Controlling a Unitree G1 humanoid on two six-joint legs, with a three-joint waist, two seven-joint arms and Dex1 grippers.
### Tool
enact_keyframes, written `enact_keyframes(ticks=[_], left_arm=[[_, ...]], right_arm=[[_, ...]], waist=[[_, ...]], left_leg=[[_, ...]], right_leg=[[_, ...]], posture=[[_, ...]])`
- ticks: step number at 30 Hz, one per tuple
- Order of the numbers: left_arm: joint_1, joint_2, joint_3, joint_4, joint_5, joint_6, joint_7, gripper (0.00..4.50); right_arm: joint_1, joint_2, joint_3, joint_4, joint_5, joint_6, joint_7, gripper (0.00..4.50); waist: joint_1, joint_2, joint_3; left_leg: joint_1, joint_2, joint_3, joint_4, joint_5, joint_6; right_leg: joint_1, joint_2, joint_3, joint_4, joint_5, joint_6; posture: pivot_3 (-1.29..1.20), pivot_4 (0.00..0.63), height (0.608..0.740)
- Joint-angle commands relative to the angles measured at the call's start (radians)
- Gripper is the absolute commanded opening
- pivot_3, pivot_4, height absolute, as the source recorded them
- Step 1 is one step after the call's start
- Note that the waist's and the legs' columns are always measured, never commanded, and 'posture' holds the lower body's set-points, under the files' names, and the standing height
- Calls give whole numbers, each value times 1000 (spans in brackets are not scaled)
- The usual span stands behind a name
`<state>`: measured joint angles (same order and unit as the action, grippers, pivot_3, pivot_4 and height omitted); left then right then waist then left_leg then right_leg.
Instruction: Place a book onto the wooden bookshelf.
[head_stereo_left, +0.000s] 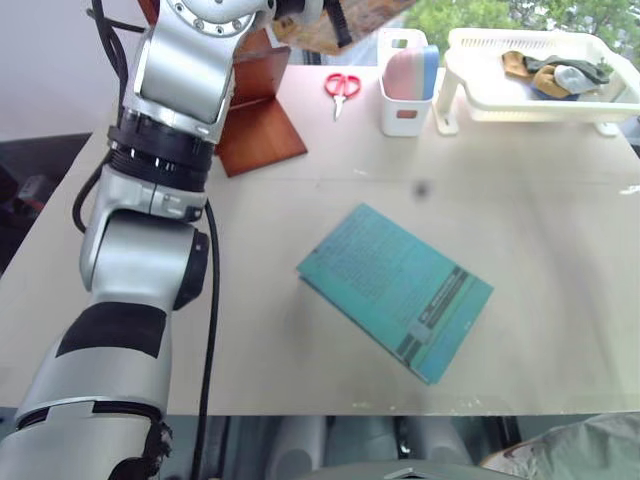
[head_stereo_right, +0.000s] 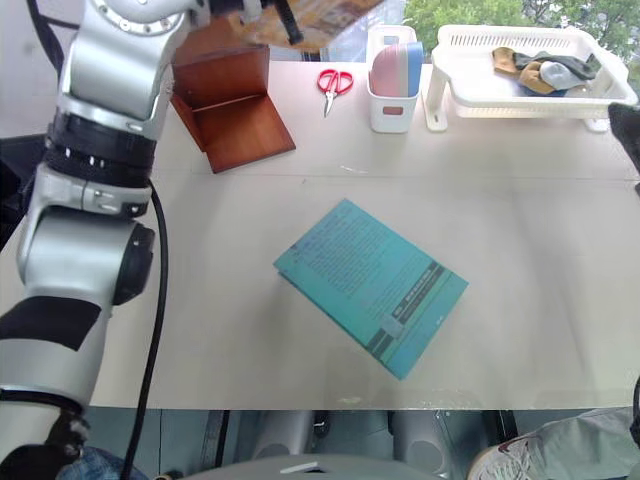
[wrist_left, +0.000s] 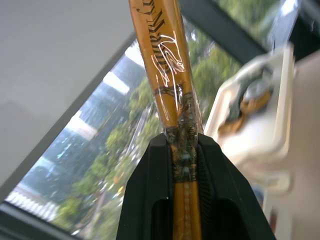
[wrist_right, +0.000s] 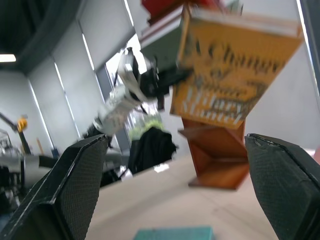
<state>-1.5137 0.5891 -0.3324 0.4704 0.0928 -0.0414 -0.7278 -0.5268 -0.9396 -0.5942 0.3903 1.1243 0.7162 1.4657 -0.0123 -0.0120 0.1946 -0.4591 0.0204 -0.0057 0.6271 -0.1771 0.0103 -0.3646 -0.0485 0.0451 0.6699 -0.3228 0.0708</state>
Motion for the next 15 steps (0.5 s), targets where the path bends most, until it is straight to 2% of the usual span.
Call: enact_keyframes(ticks=[1,5,10,15], left_arm=[[-91,37,-44,73,162,-87,-9,124],[-130,42,-82,155,285,-136,20,124],[-124,69,-102,198,399,-96,1,124],[-98,93,-98,227,453,-49,-23,124]], right_arm=[[-81,-5,23,71,-47,-34,57,4500],[-143,18,52,132,-91,-58,88,4500],[-211,18,69,204,-134,-81,127,4500],[-268,15,95,252,-164,-93,149,4500]], waist=[[-1,1,1],[0,1,1],[-1,3,2],[-2,4,3]], left_leg=[[-1,0,1,1,0,0],[-4,0,2,3,0,0],[-9,0,2,6,0,0],[-10,0,3,6,0,0]], right_leg=[[-2,0,1,2,0,0],[-7,0,2,6,0,0],[-11,0,2,11,-1,1],[-13,0,4,11,-1,1]], posture=[[0,150,740],[0,150,740],[0,150,740],[0,150,740]])
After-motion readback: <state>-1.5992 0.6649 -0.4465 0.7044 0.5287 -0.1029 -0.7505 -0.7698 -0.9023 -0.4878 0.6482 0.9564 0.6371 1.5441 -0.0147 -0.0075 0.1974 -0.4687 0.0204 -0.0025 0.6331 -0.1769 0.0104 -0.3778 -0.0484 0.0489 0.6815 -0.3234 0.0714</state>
